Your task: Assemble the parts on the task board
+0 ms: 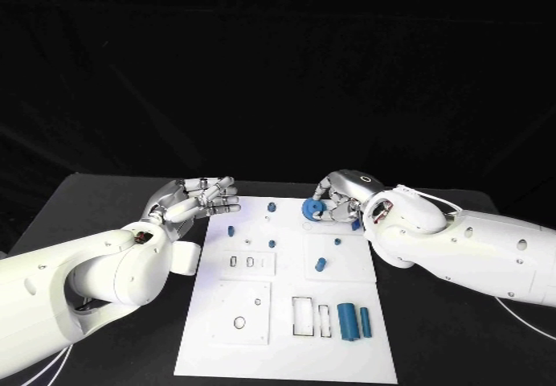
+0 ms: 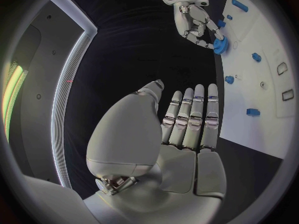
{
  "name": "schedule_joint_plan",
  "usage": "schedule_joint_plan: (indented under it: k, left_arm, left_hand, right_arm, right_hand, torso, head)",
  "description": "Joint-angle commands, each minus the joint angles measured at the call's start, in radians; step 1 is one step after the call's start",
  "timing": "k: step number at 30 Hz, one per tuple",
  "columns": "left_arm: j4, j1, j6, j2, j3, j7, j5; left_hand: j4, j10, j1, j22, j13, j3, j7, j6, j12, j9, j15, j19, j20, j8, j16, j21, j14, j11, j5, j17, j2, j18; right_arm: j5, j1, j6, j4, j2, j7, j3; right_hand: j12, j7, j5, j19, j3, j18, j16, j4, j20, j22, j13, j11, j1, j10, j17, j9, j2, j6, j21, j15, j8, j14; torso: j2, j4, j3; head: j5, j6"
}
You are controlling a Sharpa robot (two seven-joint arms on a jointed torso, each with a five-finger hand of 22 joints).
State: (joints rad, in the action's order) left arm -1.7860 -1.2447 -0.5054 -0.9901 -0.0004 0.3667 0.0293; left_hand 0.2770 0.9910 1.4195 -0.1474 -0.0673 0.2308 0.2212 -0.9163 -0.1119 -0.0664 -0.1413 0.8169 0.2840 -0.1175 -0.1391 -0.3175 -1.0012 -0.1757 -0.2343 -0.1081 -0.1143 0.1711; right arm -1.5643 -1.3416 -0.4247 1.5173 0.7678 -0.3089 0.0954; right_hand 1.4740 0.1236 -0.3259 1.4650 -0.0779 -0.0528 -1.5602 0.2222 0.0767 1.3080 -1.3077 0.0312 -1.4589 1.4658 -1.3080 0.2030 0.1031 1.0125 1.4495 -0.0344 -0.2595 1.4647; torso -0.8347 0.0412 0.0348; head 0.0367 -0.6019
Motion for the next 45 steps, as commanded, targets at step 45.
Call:
schedule_joint_plan:
  k: [45]
  left_arm:
    - [0.003,-0.001,0.02,0.013,0.001,0.001,0.001]
  left_hand:
    - [-0.001,-0.002,0.009,-0.001,0.001,0.002,0.004,0.003,0.007,0.001,-0.006,0.004,-0.003,0.007,0.008,-0.004,-0.002,-0.006,0.004,-0.001,0.001,0.012]
  right_arm:
    - [-0.11,0.013,0.054,-0.114,-0.244,-0.018,0.017]
  right_hand:
    - [-0.005,-0.019,-0.012,0.016,-0.028,0.017,-0.006,0.017,-0.008,0.124,-0.16,-0.006,0.027,0.029,-0.251,0.008,0.019,0.034,0.008,-0.007,0.024,0.103]
  torso:
    - [-0.002,-0.0013,-0.0005]
  head:
    - [-0.011,-0.017]
